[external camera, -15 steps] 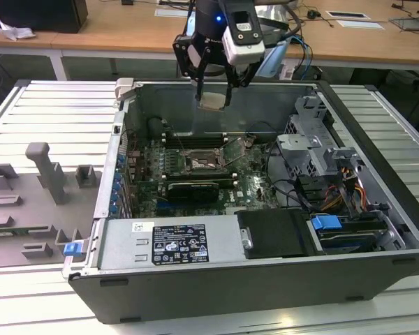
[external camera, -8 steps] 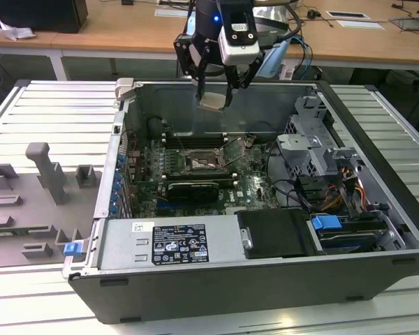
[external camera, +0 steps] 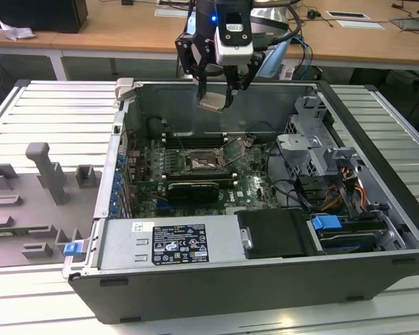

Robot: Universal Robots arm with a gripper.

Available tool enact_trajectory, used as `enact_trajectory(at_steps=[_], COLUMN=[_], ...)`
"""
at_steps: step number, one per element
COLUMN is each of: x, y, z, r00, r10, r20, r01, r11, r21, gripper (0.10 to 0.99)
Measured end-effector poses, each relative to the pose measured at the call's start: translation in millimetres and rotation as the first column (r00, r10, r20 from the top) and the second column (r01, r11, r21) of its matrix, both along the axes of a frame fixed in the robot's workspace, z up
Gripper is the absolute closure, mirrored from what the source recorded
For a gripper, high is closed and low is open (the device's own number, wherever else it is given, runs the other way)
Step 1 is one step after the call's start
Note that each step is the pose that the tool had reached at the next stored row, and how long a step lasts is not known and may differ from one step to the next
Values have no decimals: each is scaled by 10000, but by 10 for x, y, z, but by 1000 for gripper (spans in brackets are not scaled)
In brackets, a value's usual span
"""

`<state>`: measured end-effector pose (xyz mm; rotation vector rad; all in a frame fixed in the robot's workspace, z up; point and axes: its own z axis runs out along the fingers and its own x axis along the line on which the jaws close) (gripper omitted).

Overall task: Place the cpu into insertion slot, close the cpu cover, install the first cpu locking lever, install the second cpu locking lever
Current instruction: 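Place the cpu into insertion slot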

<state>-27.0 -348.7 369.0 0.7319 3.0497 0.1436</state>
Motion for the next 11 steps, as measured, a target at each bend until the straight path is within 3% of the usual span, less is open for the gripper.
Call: enact_trajectory(at_steps=[11], x=[1], y=[0], z=[-23], r00=[9996], r10=[-273], r20=[-3], r01=[273], r11=[9996], r21=[-2], gripper=[557])
